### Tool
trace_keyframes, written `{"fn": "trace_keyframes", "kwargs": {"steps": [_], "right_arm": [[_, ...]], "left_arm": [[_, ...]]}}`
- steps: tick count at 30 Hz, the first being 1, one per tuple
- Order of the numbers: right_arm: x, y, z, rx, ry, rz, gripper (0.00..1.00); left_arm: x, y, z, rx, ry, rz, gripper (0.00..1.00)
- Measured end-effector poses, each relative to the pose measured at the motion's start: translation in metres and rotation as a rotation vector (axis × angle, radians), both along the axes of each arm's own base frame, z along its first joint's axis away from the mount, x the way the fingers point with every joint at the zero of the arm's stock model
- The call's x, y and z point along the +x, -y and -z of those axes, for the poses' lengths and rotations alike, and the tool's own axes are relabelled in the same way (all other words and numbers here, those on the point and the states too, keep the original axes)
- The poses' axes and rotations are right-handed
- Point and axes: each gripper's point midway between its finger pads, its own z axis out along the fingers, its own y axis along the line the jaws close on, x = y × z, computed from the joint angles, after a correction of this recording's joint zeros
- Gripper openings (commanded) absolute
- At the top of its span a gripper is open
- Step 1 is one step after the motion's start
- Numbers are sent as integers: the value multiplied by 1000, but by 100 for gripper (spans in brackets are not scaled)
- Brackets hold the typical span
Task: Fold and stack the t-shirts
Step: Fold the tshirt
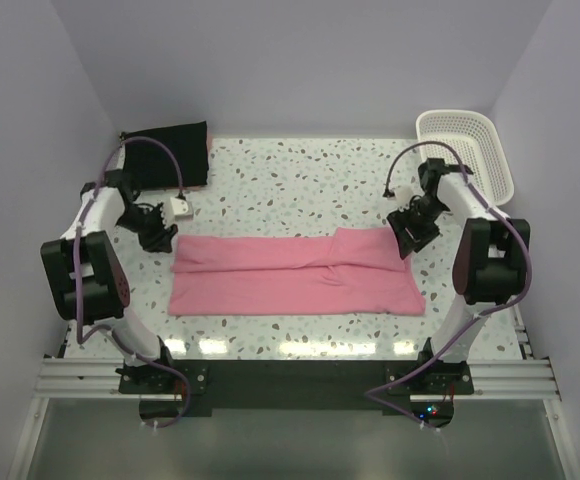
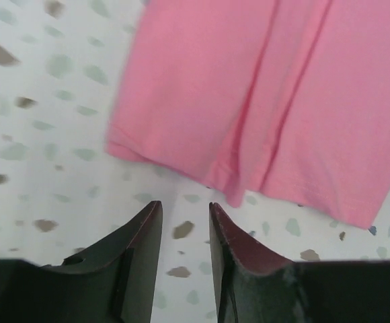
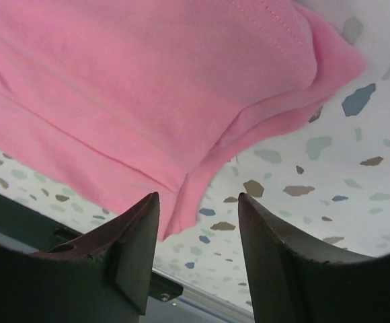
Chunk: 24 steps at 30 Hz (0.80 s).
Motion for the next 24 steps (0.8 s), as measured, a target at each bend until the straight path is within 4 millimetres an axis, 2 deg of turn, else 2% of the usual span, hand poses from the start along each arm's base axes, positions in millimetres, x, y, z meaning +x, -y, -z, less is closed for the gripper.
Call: {"fn": "trace_keyframes", "kwargs": {"steps": [2, 4, 5, 7, 9, 12, 14, 18, 24], "right_arm": [[9, -1, -16, 19, 24, 3, 53], [23, 1, -30, 29, 74, 18, 49], [32, 1, -38, 42, 104, 36, 44], [42, 1, -46, 58, 132, 73, 39], [52, -1, -47, 79, 138, 115, 34], [63, -6, -31, 109, 103, 174, 34], [66, -10, -15, 125, 66, 206, 34], [73, -13, 0, 133, 47, 255, 34], [82, -13, 3, 135, 74, 288, 33]], "left_arm": [[28, 14, -27, -25, 84, 3, 43], [54, 45, -54, -71, 173, 12, 48], [62, 60, -63, -94, 198, 11, 49], [77, 106, -80, -164, 248, 19, 52], [83, 157, -88, -232, 257, 36, 53], [86, 230, -93, -345, 207, 51, 53], [94, 269, -89, -402, 157, 33, 52], [108, 321, -61, -457, 43, -45, 52], [108, 365, -2, -462, -151, -203, 52]]}}
